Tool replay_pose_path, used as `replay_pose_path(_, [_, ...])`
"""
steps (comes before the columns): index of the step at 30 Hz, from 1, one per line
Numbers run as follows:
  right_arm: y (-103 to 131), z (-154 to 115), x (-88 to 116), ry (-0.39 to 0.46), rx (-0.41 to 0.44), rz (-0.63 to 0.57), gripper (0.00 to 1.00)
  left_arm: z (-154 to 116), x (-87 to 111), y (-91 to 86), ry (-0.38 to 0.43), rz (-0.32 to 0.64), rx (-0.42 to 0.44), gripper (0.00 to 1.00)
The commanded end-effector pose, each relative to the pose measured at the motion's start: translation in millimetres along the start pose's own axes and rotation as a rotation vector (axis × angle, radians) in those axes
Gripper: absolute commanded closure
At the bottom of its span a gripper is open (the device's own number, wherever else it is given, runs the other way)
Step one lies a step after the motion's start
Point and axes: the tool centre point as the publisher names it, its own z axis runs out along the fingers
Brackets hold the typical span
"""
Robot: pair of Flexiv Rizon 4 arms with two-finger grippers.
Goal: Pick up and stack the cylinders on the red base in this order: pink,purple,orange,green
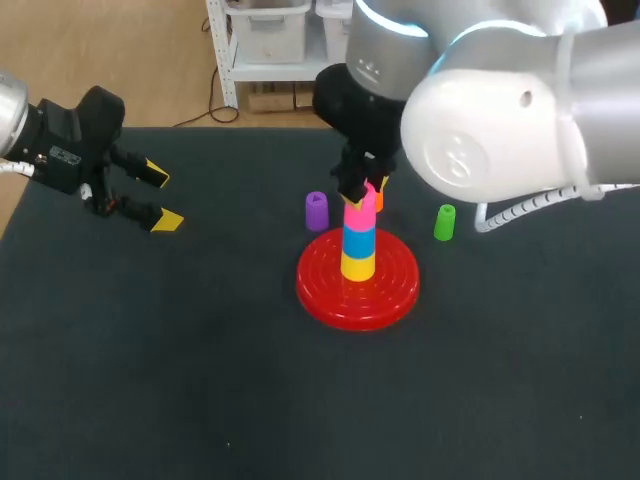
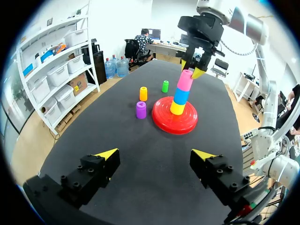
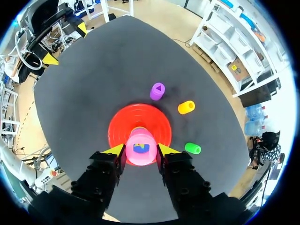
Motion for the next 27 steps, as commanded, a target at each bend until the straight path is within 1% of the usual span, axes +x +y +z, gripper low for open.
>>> replay_pose_path(1, [0.7,3.5,-3.3,0.011,0.004,-0.005,1.0,0.2,1.3,0.0,-0.004,0.002,-0.001,0.0])
replay_pose_path(7, [0.6,6.9,-2.1,0.028,0.0,-0.004,1.0,0.2,1.3,0.0,-0.004,0.002,-0.001,0.0])
replay_pose_path(12, [-2.6,19.8,-3.3,0.054,-0.038,0.038,1.0,0.2,1.3,0.0,-0.004,0.002,-0.001,0.0])
replay_pose_path(16, [-4.1,29.9,-1.7,0.07,-0.046,0.053,1.0,0.2,1.3,0.0,-0.004,0.002,-0.001,0.0])
replay_pose_path(20, [-1.2,28.1,1.5,0.064,-0.045,0.041,1.0,0.2,1.3,0.0,-0.004,0.002,-0.001,0.0])
replay_pose_path(21, [-0.6,24.0,1.0,0.046,-0.047,0.038,0.93,0.2,1.3,0.0,-0.004,0.002,-0.001,0.0])
replay_pose_path(22, [-0.4,20.9,0.4,0.04,-0.049,0.04,0.69,0.2,1.3,0.0,-0.004,0.002,-0.001,0.0])
replay_pose_path(23, [-0.3,12.5,-1.6,0.013,-0.053,0.046,0.0,0.2,1.3,0.0,-0.004,0.002,-0.001,0.0])
replay_pose_path(27, [-3.6,-15.3,-15.3,-0.063,-0.051,0.059,0.0,0.2,1.3,0.0,-0.004,0.002,-0.001,0.0])
